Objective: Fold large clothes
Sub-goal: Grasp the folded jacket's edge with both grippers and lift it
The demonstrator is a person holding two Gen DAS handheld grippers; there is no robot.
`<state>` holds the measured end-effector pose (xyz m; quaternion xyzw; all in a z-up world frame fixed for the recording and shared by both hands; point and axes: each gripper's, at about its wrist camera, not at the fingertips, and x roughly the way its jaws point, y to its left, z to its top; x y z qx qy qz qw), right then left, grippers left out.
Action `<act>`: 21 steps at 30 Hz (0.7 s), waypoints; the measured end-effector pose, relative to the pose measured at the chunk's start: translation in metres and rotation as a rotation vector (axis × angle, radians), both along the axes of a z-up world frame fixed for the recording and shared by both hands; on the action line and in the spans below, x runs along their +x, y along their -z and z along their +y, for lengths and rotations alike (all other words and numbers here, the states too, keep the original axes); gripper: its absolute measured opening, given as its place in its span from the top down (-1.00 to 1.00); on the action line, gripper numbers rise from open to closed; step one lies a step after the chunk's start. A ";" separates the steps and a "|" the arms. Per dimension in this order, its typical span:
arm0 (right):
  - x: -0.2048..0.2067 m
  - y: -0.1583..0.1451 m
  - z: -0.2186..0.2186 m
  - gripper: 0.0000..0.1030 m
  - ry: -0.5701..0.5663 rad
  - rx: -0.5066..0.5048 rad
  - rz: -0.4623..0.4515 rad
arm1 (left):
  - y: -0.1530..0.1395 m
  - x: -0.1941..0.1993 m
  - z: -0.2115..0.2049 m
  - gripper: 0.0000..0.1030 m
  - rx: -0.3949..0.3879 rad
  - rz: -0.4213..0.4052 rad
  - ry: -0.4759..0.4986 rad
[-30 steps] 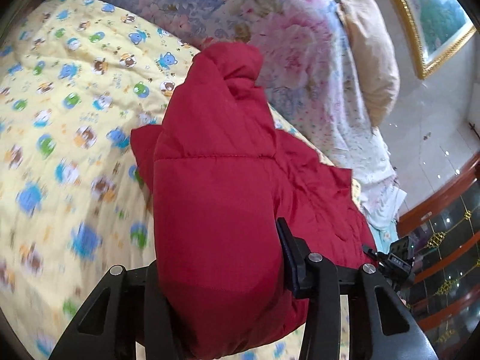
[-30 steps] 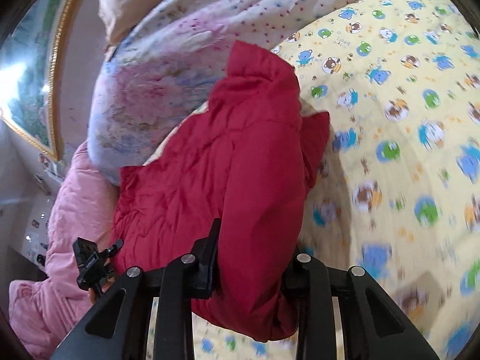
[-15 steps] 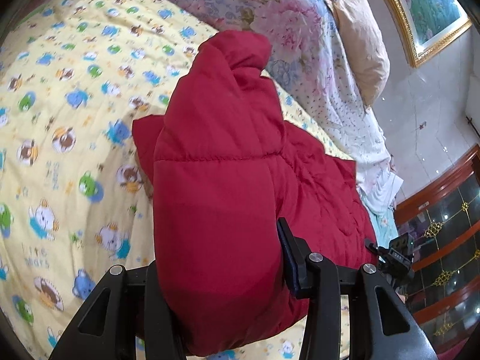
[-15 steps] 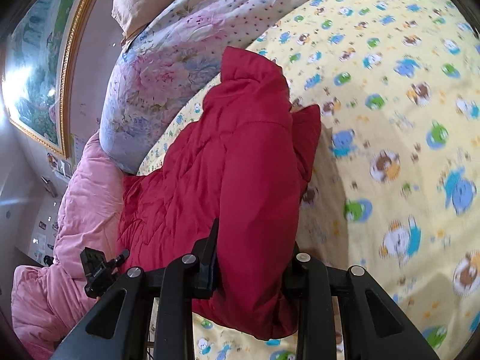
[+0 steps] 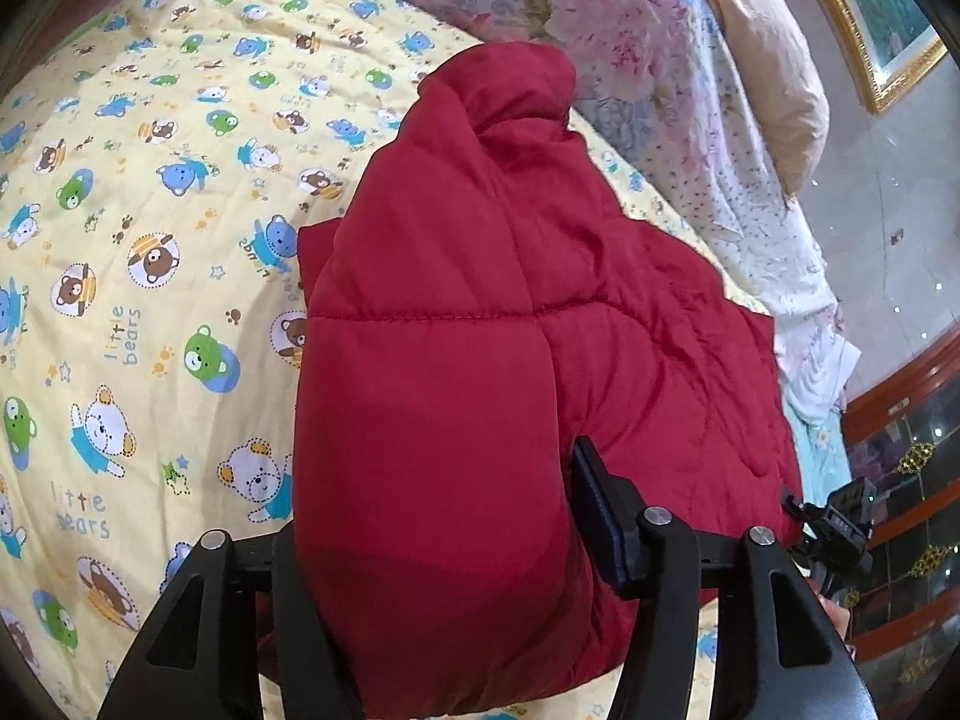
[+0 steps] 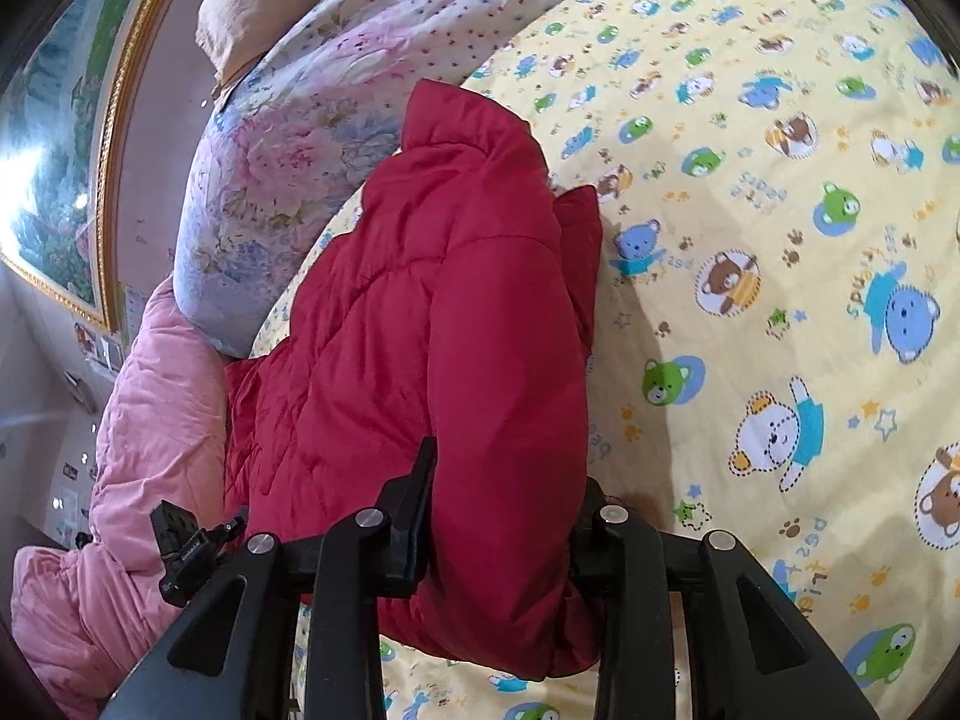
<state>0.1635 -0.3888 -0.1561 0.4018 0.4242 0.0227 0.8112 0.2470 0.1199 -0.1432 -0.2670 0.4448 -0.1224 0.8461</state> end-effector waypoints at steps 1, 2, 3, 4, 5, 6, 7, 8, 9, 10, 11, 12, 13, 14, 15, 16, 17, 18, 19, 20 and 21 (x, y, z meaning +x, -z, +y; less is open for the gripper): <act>0.000 0.002 0.000 0.29 0.005 0.000 0.003 | -0.001 0.001 -0.003 -0.15 0.016 0.002 -0.003; -0.001 0.003 -0.001 0.27 0.008 0.000 0.005 | -0.001 0.003 -0.005 -0.18 0.028 0.003 -0.005; -0.001 0.005 -0.001 0.26 0.013 0.001 0.007 | -0.002 0.005 -0.008 -0.20 0.048 0.001 -0.007; -0.002 0.006 -0.002 0.25 0.017 0.001 0.007 | -0.001 0.008 -0.010 -0.24 0.061 -0.001 -0.008; -0.002 0.007 -0.002 0.24 0.019 0.000 0.006 | -0.001 0.010 -0.013 -0.29 0.075 -0.003 -0.011; -0.002 0.007 -0.002 0.22 0.022 -0.001 0.006 | 0.001 0.012 -0.014 -0.31 0.080 0.000 -0.015; -0.003 0.008 -0.002 0.20 0.024 -0.001 0.007 | 0.003 0.014 -0.014 -0.34 0.078 0.002 -0.017; -0.003 0.009 -0.002 0.19 0.027 0.000 0.006 | 0.005 0.014 -0.014 -0.38 0.073 0.002 -0.020; -0.004 0.009 -0.003 0.18 0.029 0.001 0.005 | 0.006 0.014 -0.014 -0.40 0.067 0.003 -0.025; -0.004 0.009 -0.003 0.16 0.031 0.003 0.006 | 0.008 0.014 -0.013 -0.43 0.062 0.006 -0.028; -0.004 0.009 -0.003 0.15 0.034 0.002 0.008 | 0.009 0.014 -0.013 -0.45 0.057 0.009 -0.031; -0.004 0.009 -0.002 0.14 0.036 0.001 0.010 | 0.009 0.013 -0.012 -0.45 0.053 0.011 -0.033; -0.004 0.009 -0.002 0.13 0.039 -0.004 0.012 | 0.008 0.012 -0.013 -0.45 0.049 0.011 -0.034; -0.005 0.008 -0.002 0.12 0.041 -0.008 0.014 | 0.009 0.014 -0.012 -0.49 0.049 0.013 -0.037; -0.005 0.007 -0.001 0.08 0.043 -0.014 0.014 | 0.008 0.013 -0.012 -0.52 0.054 0.016 -0.046; -0.006 0.006 0.000 0.07 0.045 -0.020 0.015 | 0.006 0.012 -0.012 -0.54 0.064 0.016 -0.055; -0.006 0.006 0.001 0.06 0.048 -0.029 0.017 | 0.004 0.011 -0.012 -0.54 0.075 0.012 -0.060; -0.006 0.004 0.002 0.04 0.051 -0.043 0.020 | -0.001 0.009 -0.015 -0.54 0.100 0.004 -0.066; -0.006 0.003 0.003 0.01 0.053 -0.059 0.025 | -0.004 0.007 -0.016 -0.54 0.124 -0.003 -0.072; -0.006 0.001 0.004 0.00 0.056 -0.078 0.029 | -0.009 0.005 -0.019 -0.54 0.153 -0.010 -0.078; -0.006 0.000 0.005 -0.04 0.058 -0.092 0.033 | -0.013 0.002 -0.022 -0.54 0.174 -0.015 -0.083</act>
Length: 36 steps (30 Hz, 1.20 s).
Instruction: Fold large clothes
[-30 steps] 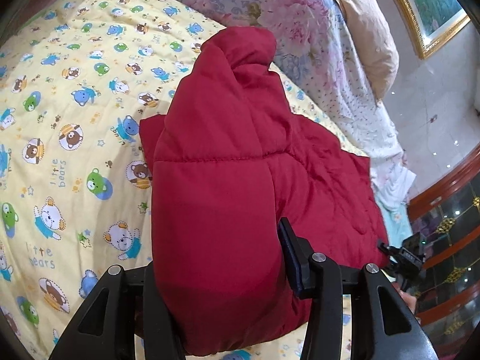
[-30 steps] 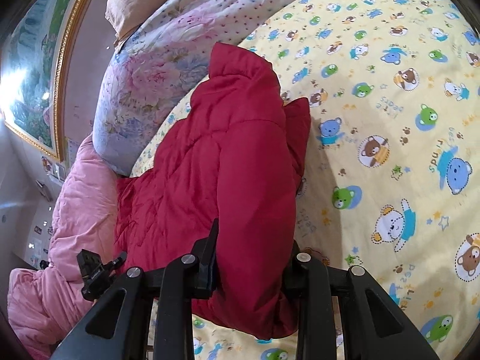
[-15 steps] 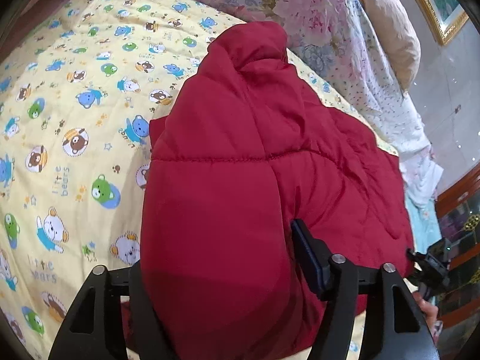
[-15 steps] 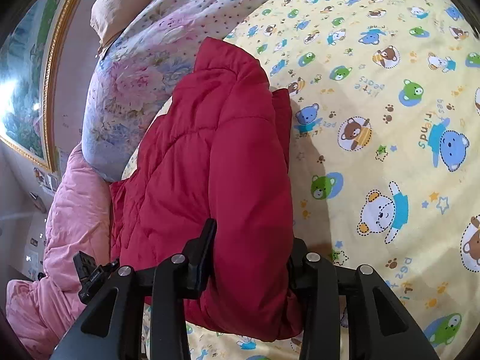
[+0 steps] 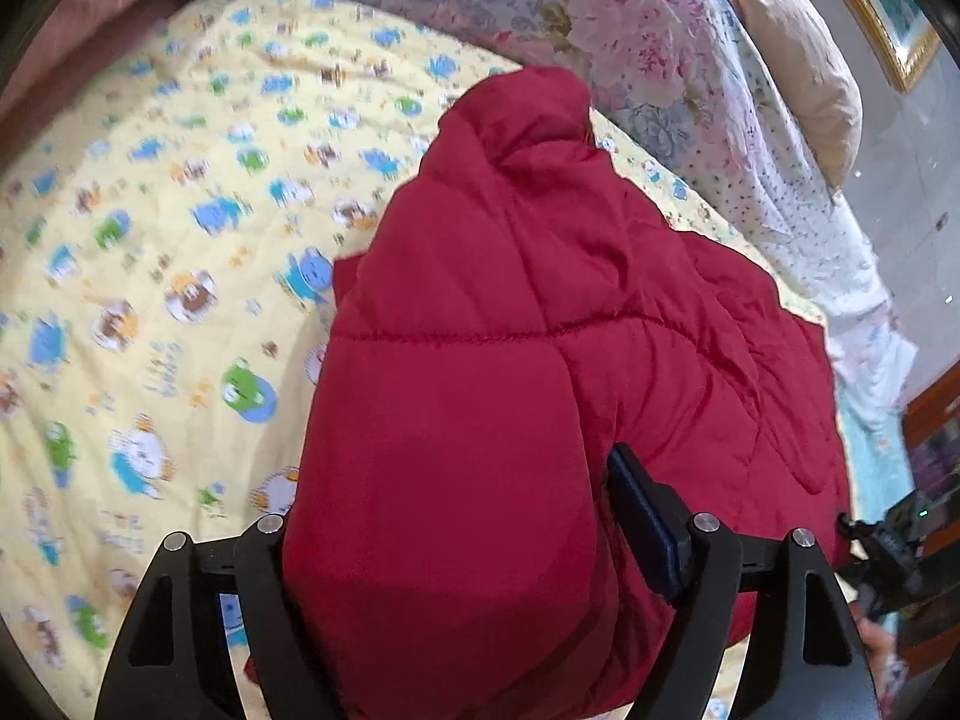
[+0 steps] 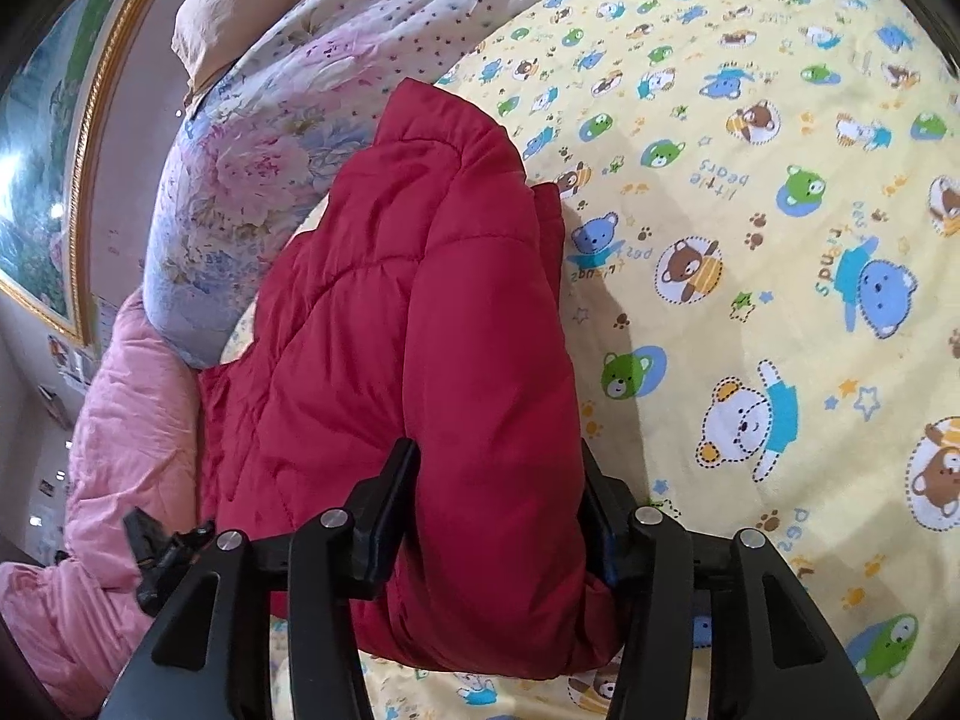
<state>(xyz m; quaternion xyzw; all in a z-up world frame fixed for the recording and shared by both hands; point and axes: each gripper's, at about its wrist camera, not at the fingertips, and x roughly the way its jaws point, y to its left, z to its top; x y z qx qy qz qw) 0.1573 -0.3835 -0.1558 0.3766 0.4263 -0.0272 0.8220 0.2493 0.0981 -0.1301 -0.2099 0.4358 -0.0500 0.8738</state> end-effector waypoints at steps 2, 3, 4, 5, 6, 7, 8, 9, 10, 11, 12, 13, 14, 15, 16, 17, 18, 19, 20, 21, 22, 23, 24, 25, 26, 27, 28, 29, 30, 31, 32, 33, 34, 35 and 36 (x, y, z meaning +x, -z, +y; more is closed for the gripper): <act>0.000 -0.004 0.002 -0.13 0.005 -0.035 0.010 | -0.008 -0.005 -0.003 -0.54 0.031 -0.013 -0.012; -0.001 -0.006 0.004 -0.15 0.007 -0.060 0.016 | -0.010 -0.008 -0.004 -0.54 0.035 -0.016 -0.013; -0.001 -0.008 0.005 -0.16 0.007 -0.075 0.018 | -0.013 -0.010 -0.005 -0.54 0.035 -0.018 -0.013; -0.001 -0.009 0.006 -0.16 0.005 -0.088 0.020 | -0.014 -0.011 -0.005 -0.54 0.034 -0.019 -0.013; -0.002 -0.012 0.007 -0.16 0.005 -0.102 0.021 | -0.015 -0.013 -0.004 -0.54 0.031 -0.019 -0.014; -0.002 -0.013 0.008 -0.16 0.006 -0.109 0.022 | -0.016 -0.015 -0.003 -0.54 0.024 -0.018 -0.016; -0.003 -0.015 0.008 -0.16 0.006 -0.115 0.022 | -0.016 -0.016 -0.001 -0.58 0.021 -0.016 -0.019; -0.003 -0.016 0.008 -0.16 0.006 -0.118 0.022 | -0.016 -0.016 0.000 -0.61 0.024 -0.014 -0.026; -0.004 -0.016 0.008 -0.16 0.006 -0.120 0.023 | -0.016 -0.015 0.001 -0.72 0.035 -0.008 -0.037; -0.005 -0.016 0.008 -0.17 0.009 -0.118 0.025 | -0.016 -0.013 0.003 -0.76 0.047 -0.008 -0.044; -0.005 -0.016 0.007 -0.17 0.010 -0.117 0.026 | -0.016 -0.012 0.003 -0.77 0.063 -0.011 -0.048; -0.005 -0.017 0.008 -0.17 0.012 -0.117 0.028 | -0.017 -0.008 0.004 -0.79 0.080 -0.008 -0.051; -0.006 -0.017 0.008 -0.17 0.014 -0.119 0.031 | -0.019 -0.007 0.003 -0.79 0.091 -0.010 -0.055; -0.007 -0.019 0.008 -0.17 0.016 -0.124 0.033 | -0.022 -0.006 0.003 -0.79 0.112 -0.015 -0.068; -0.008 -0.020 0.009 -0.17 0.018 -0.129 0.033 | -0.027 -0.006 0.004 -0.79 0.136 -0.021 -0.080; -0.008 -0.022 0.010 -0.17 0.020 -0.134 0.032 | -0.030 -0.007 0.003 -0.78 0.140 -0.027 -0.084; -0.010 -0.025 0.010 -0.18 0.022 -0.146 0.032 | -0.033 -0.009 0.004 -0.78 0.142 -0.035 -0.094; -0.012 -0.027 0.011 -0.18 0.022 -0.155 0.030 | -0.037 -0.012 0.004 -0.78 0.143 -0.045 -0.098; -0.013 -0.029 0.012 -0.18 0.021 -0.163 0.028 | -0.039 -0.015 0.003 -0.78 0.145 -0.050 -0.096; -0.014 -0.031 0.013 -0.18 0.021 -0.174 0.027 | -0.041 -0.019 0.003 -0.78 0.149 -0.056 -0.097; -0.014 -0.034 0.014 -0.18 0.020 -0.184 0.025 | -0.043 -0.024 0.002 -0.78 0.152 -0.062 -0.094; -0.014 -0.036 0.014 -0.18 0.020 -0.191 0.022 | -0.045 -0.028 -0.001 -0.78 0.152 -0.069 -0.087; -0.015 -0.038 0.015 -0.18 0.020 -0.198 0.017 | -0.047 -0.033 -0.002 -0.78 0.151 -0.076 -0.083; -0.015 -0.039 0.015 -0.18 0.020 -0.202 0.016 | -0.049 -0.040 -0.003 -0.78 0.151 -0.083 -0.080; -0.015 -0.041 0.016 -0.18 0.022 -0.211 0.014 | -0.051 -0.044 -0.004 -0.78 0.150 -0.088 -0.077; -0.015 -0.042 0.016 -0.18 0.024 -0.216 0.008 | -0.054 -0.048 -0.006 -0.78 0.148 -0.095 -0.072; -0.015 -0.045 0.018 -0.18 0.024 -0.224 0.001 | -0.057 -0.051 -0.005 -0.78 0.145 -0.101 -0.066; -0.015 -0.048 0.019 -0.18 0.024 -0.233 -0.004 | -0.060 -0.054 -0.005 -0.78 0.145 -0.110 -0.059; -0.015 -0.050 0.020 -0.18 0.022 -0.243 -0.008 | -0.063 -0.057 -0.007 -0.78 0.146 -0.118 -0.053; -0.015 -0.052 0.022 -0.18 0.021 -0.250 -0.011 | -0.065 -0.059 -0.007 -0.78 0.144 -0.124 -0.046; -0.015 -0.054 0.023 -0.18 0.019 -0.257 -0.015 | -0.068 -0.061 -0.009 -0.78 0.139 -0.132 -0.035; -0.015 -0.055 0.023 -0.18 0.019 -0.262 -0.019 | -0.071 -0.063 -0.010 -0.78 0.134 -0.141 -0.023; -0.015 -0.056 0.024 -0.18 0.020 -0.267 -0.020 | -0.072 -0.064 -0.011 -0.78 0.131 -0.147 -0.015; -0.015 -0.057 0.024 -0.18 0.021 -0.274 -0.022 | -0.074 -0.066 -0.013 -0.78 0.129 -0.155 -0.003; -0.016 -0.057 0.024 -0.18 0.024 -0.277 -0.024 | -0.075 -0.066 -0.013 -0.78 0.125 -0.160 0.008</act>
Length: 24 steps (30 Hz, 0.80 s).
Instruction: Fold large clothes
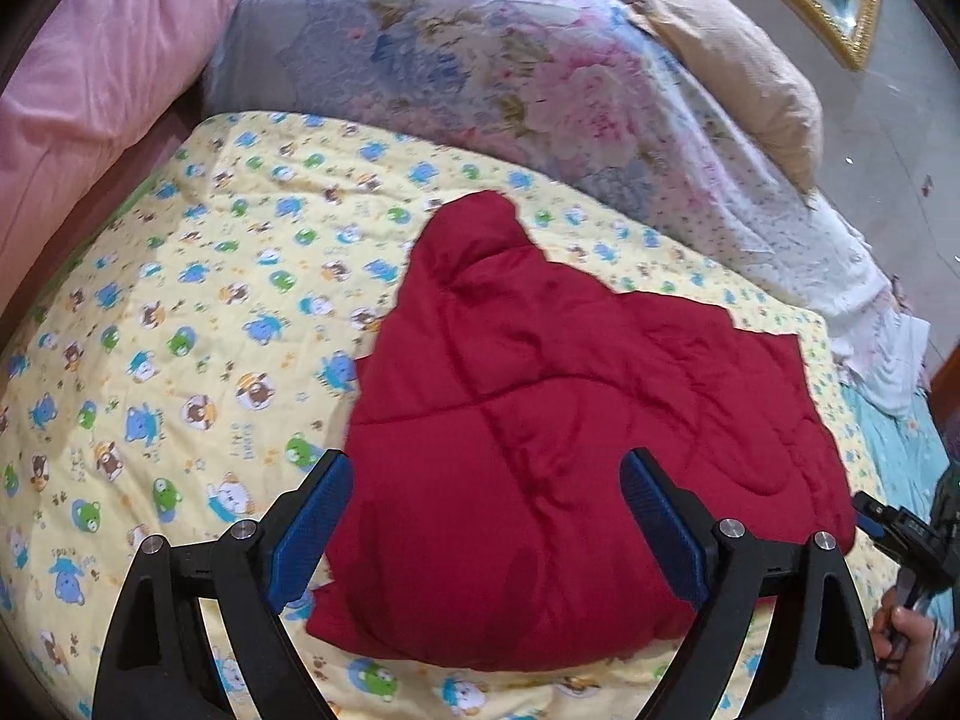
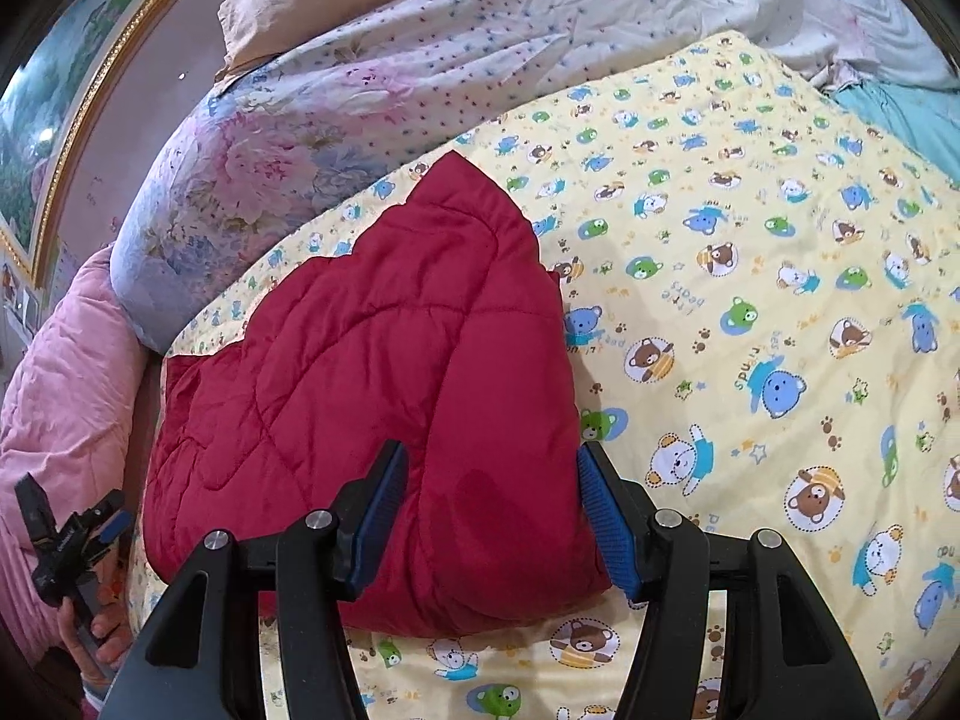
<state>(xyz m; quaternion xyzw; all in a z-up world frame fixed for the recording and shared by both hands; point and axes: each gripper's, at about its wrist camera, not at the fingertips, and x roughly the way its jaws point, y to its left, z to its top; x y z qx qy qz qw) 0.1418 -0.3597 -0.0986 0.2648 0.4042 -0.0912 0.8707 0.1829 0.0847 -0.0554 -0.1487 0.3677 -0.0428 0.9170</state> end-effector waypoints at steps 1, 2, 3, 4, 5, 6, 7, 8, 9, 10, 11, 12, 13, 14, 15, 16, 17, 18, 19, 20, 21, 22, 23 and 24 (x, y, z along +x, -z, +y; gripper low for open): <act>-0.001 0.000 0.000 -0.18 0.003 -0.003 -0.002 | -0.001 -0.002 -0.002 -0.78 -0.005 -0.005 0.015; -0.001 -0.001 0.000 -0.18 0.005 -0.004 -0.004 | -0.001 -0.002 -0.003 -0.78 -0.009 -0.007 0.028; -0.002 -0.002 0.000 -0.18 0.008 -0.013 -0.007 | -0.001 -0.003 -0.005 -0.78 -0.010 -0.010 0.042; -0.004 -0.005 0.001 -0.18 0.013 -0.028 -0.013 | 0.000 -0.003 -0.006 -0.78 -0.007 -0.012 0.050; -0.004 -0.010 0.004 -0.18 0.011 -0.043 -0.023 | 0.001 -0.004 -0.008 -0.78 0.002 -0.016 0.059; -0.002 -0.015 0.009 -0.18 -0.006 -0.053 -0.039 | 0.001 -0.004 -0.011 -0.78 0.006 -0.021 0.070; 0.001 -0.019 0.014 -0.18 -0.028 -0.061 -0.051 | 0.002 -0.004 -0.016 -0.78 0.006 -0.028 0.091; 0.007 -0.024 0.025 -0.18 -0.073 -0.079 -0.057 | 0.004 -0.004 -0.022 -0.78 0.006 -0.030 0.118; 0.012 -0.027 0.034 -0.18 -0.109 -0.096 -0.059 | 0.006 -0.004 -0.028 -0.78 0.009 -0.025 0.140; 0.020 -0.030 0.048 -0.18 -0.157 -0.114 -0.062 | 0.008 -0.003 -0.036 -0.78 0.018 -0.018 0.160; 0.028 -0.031 0.060 -0.18 -0.204 -0.121 -0.064 | 0.010 -0.001 -0.042 -0.78 0.025 -0.012 0.174; 0.034 -0.030 0.070 -0.18 -0.243 -0.121 -0.062 | 0.012 0.001 -0.047 -0.78 0.031 -0.005 0.190; 0.042 -0.028 0.081 -0.17 -0.284 -0.123 -0.056 | 0.014 0.002 -0.052 -0.78 0.039 0.004 0.204; 0.048 -0.025 0.090 -0.17 -0.315 -0.134 -0.050 | 0.017 0.004 -0.056 -0.78 0.045 0.013 0.220; 0.053 -0.022 0.098 -0.17 -0.335 -0.156 -0.055 | 0.019 0.007 -0.058 -0.78 0.050 0.023 0.230; 0.060 -0.018 0.106 -0.17 -0.364 -0.171 -0.042 | 0.022 0.009 -0.060 -0.78 0.058 0.035 0.240; 0.067 -0.013 0.112 -0.17 -0.391 -0.177 -0.025 | 0.025 0.013 -0.061 -0.78 0.072 0.046 0.244; 0.074 -0.008 0.117 -0.17 -0.413 -0.179 -0.007 | 0.027 0.017 -0.062 -0.78 0.084 0.054 0.244; 0.080 -0.004 0.119 -0.18 -0.423 -0.183 0.007 | 0.030 0.020 -0.062 -0.77 0.090 0.060 0.245; 0.087 0.002 0.121 -0.18 -0.431 -0.200 0.028 | 0.032 0.024 -0.061 -0.77 0.098 0.066 0.244; 0.094 0.008 0.121 -0.17 -0.432 -0.214 0.047 | 0.034 0.028 -0.060 -0.77 0.107 0.068 0.242; 0.099 0.012 0.121 -0.17 -0.428 -0.213 0.061 | 0.034 0.033 -0.060 -0.77 0.117 0.070 0.237; 0.107 0.016 0.116 -0.17 -0.414 -0.197 0.074 | 0.035 0.039 -0.063 -0.77 0.127 0.075 0.231; 0.113 0.017 0.110 -0.17 -0.400 -0.186 0.079 | 0.036 0.044 -0.063 -0.77 0.137 0.084 0.224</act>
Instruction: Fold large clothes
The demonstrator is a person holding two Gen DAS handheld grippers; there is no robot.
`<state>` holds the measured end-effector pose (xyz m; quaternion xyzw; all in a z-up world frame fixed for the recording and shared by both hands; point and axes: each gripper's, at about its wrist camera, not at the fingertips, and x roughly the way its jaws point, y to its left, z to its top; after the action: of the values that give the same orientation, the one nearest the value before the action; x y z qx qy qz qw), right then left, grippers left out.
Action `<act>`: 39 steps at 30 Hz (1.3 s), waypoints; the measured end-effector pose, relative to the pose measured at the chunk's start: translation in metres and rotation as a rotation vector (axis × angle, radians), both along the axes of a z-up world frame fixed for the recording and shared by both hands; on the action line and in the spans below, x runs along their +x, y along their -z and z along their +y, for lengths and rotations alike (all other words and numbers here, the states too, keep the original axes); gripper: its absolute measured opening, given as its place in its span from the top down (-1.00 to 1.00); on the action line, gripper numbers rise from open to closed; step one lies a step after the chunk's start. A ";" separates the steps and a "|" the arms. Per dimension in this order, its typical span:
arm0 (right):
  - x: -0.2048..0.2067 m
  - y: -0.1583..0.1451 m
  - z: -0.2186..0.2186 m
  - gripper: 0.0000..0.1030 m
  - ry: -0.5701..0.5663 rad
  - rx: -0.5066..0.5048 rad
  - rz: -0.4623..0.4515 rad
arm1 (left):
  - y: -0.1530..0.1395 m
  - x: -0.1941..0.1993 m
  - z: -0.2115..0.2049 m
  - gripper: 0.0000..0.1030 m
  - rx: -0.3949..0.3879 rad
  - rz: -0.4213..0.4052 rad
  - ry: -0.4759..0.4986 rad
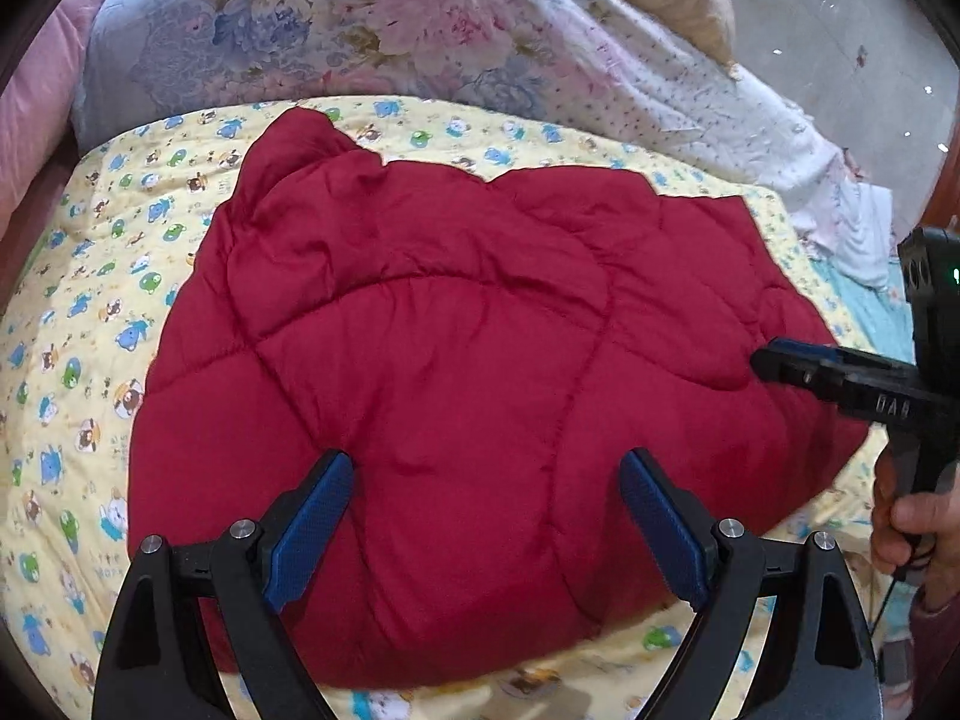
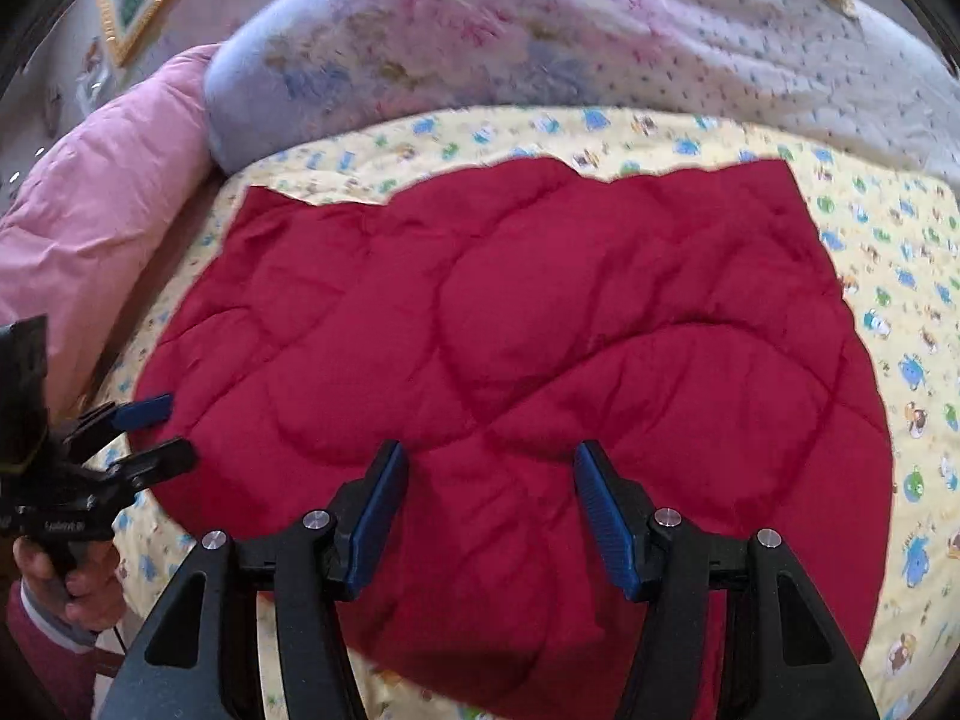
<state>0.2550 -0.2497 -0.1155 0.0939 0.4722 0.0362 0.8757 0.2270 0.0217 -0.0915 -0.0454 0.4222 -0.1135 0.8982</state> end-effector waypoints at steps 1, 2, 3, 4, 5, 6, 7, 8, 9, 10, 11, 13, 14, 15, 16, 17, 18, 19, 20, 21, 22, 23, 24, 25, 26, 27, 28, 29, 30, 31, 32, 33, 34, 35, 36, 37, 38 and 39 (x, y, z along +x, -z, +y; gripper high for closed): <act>0.004 0.000 -0.003 -0.17 0.007 -0.002 0.002 | 0.000 0.006 0.000 -0.77 0.009 0.011 -0.009; 0.010 0.000 -0.006 -0.17 0.015 -0.011 0.005 | 0.000 0.014 0.000 -0.77 0.011 0.024 -0.016; 0.019 0.000 -0.013 -0.17 0.033 -0.024 0.008 | -0.001 0.023 -0.001 -0.77 0.011 0.036 -0.021; 0.024 0.000 -0.018 -0.17 0.045 -0.029 0.011 | -0.002 0.030 -0.004 -0.77 0.015 0.042 -0.024; 0.031 0.000 -0.024 -0.17 0.056 -0.025 0.018 | -0.003 0.037 -0.007 -0.77 0.027 0.046 -0.029; 0.037 0.001 -0.030 -0.17 0.064 -0.022 0.025 | -0.005 0.048 -0.008 -0.77 0.038 0.053 -0.031; 0.044 0.002 -0.036 -0.17 0.073 -0.021 0.034 | -0.006 0.056 -0.009 -0.77 0.045 0.059 -0.031; 0.052 0.003 -0.042 -0.17 0.081 -0.027 0.043 | -0.006 0.068 -0.010 -0.77 0.055 0.065 -0.040; 0.056 0.004 -0.046 -0.17 0.089 -0.036 0.048 | -0.006 0.081 -0.009 -0.77 0.059 0.075 -0.050; 0.061 0.006 -0.050 -0.16 0.097 -0.046 0.054 | -0.006 0.094 -0.007 -0.77 0.055 0.090 -0.056; 0.067 0.008 -0.055 -0.16 0.100 -0.050 0.060 | -0.005 0.104 -0.006 -0.77 0.057 0.097 -0.068; 0.075 0.012 -0.064 -0.16 0.109 -0.060 0.064 | -0.002 0.132 0.004 -0.77 0.071 0.112 -0.123; 0.079 0.014 -0.069 -0.16 0.116 -0.060 0.066 | 0.001 0.143 0.009 -0.77 0.068 0.122 -0.138; 0.083 0.016 -0.075 -0.16 0.128 -0.056 0.067 | 0.004 0.158 0.015 -0.77 0.055 0.142 -0.159; 0.085 0.017 -0.079 -0.16 0.141 -0.055 0.068 | 0.007 0.170 0.019 -0.77 0.039 0.160 -0.174; 0.088 0.018 -0.084 -0.16 0.155 -0.055 0.067 | 0.010 0.184 0.024 -0.77 0.014 0.181 -0.183; 0.089 0.019 -0.090 -0.17 0.175 -0.054 0.068 | 0.013 0.198 0.027 -0.77 0.000 0.197 -0.193; 0.091 0.021 -0.096 -0.17 0.192 -0.043 0.068 | 0.015 0.208 0.029 -0.77 -0.003 0.206 -0.202; 0.093 0.024 -0.101 -0.16 0.202 -0.026 0.070 | 0.017 0.221 0.031 -0.77 0.001 0.214 -0.211; 0.094 0.025 -0.104 -0.17 0.210 -0.015 0.071 | 0.019 0.231 0.030 -0.77 0.010 0.219 -0.216; 0.094 0.027 -0.107 -0.16 0.217 -0.004 0.071 | 0.022 0.236 0.030 -0.77 0.020 0.223 -0.219; 0.093 0.028 -0.109 -0.16 0.223 0.004 0.069 | 0.026 0.245 0.031 -0.77 0.029 0.229 -0.228; 0.093 0.029 -0.110 -0.16 0.227 0.008 0.067 | 0.029 0.254 0.032 -0.77 0.031 0.237 -0.235; 0.093 0.030 -0.111 -0.16 0.231 0.011 0.065 | 0.033 0.260 0.032 -0.77 0.031 0.245 -0.239; 0.092 0.030 -0.112 -0.16 0.235 0.015 0.063 | 0.035 0.262 0.033 -0.77 0.031 0.247 -0.243; 0.092 0.030 -0.113 -0.16 0.242 0.020 0.061 | 0.038 0.264 0.033 -0.77 0.031 0.249 -0.248; 0.092 0.030 -0.114 -0.17 0.246 0.024 0.061 | 0.041 0.268 0.034 -0.77 0.026 0.253 -0.253; 0.092 0.031 -0.115 -0.17 0.251 0.029 0.061 | 0.043 0.269 0.038 -0.77 0.018 0.255 -0.255; 0.092 0.031 -0.115 -0.17 0.257 0.034 0.061 | 0.044 0.268 0.040 -0.77 0.007 0.254 -0.258; 0.093 0.031 -0.116 -0.17 0.260 0.037 0.062 | 0.044 0.268 0.043 -0.77 -0.006 0.252 -0.260; 0.093 0.031 -0.116 -0.17 0.264 0.039 0.064 | 0.043 0.264 0.045 -0.75 -0.016 0.250 -0.263; 0.094 0.032 -0.116 -0.17 0.265 0.038 0.065 | 0.041 0.261 0.047 -0.74 -0.025 0.240 -0.266; 0.094 0.032 -0.116 -0.17 0.265 0.037 0.067 | 0.036 0.256 0.048 -0.73 -0.030 0.230 -0.269; 0.094 0.032 -0.116 -0.17 0.267 0.037 0.068 | 0.030 0.249 0.049 -0.72 -0.039 0.218 -0.268; 0.093 0.032 -0.117 -0.17 0.271 0.043 0.068 | 0.023 0.241 0.049 -0.71 -0.055 0.203 -0.260; 0.093 0.033 -0.119 -0.17 0.275 0.054 0.069 | 0.014 0.227 0.048 -0.71 -0.086 0.175 -0.237; 0.092 0.033 -0.121 -0.17 0.281 0.070 0.069 | 0.007 0.216 0.046 -0.71 -0.107 0.153 -0.216; 0.091 0.033 -0.126 -0.17 0.296 0.098 0.064 | 0.001 0.203 0.044 -0.72 -0.123 0.134 -0.198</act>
<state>0.3460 -0.3754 -0.1487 0.2062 0.4787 -0.0731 0.8503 0.4296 0.0654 -0.0927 -0.1493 0.4667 -0.0465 0.8705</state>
